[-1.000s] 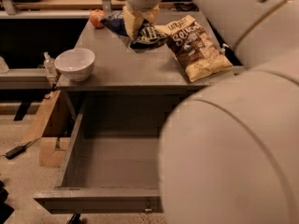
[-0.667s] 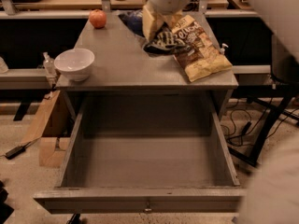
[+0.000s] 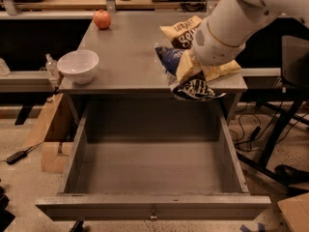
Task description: Place blue chip bag into top drawer
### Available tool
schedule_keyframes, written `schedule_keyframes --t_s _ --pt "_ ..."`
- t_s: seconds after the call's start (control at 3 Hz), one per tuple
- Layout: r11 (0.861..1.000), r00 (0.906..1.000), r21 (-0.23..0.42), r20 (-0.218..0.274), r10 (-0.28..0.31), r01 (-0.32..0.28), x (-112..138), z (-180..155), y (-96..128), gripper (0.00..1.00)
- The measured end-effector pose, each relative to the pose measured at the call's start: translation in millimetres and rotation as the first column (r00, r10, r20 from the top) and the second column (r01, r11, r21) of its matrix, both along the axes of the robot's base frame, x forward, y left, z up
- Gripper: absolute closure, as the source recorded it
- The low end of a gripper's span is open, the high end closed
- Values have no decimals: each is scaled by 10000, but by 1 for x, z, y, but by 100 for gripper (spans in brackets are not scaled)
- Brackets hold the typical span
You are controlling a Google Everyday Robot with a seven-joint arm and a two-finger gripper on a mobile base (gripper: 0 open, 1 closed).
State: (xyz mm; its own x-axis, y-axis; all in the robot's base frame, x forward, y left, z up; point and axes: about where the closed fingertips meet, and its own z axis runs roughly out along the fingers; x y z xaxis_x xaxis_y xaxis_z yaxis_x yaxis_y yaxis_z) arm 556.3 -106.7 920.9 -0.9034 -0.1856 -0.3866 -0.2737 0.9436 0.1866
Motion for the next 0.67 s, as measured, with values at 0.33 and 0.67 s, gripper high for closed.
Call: schedule_keyframes --t_s 0.33,0.67 --pt "10000 10000 6 15 0 0 0 1 0 100" --pt "9991 9991 318 -308 299 -290 8 -30 9 100"
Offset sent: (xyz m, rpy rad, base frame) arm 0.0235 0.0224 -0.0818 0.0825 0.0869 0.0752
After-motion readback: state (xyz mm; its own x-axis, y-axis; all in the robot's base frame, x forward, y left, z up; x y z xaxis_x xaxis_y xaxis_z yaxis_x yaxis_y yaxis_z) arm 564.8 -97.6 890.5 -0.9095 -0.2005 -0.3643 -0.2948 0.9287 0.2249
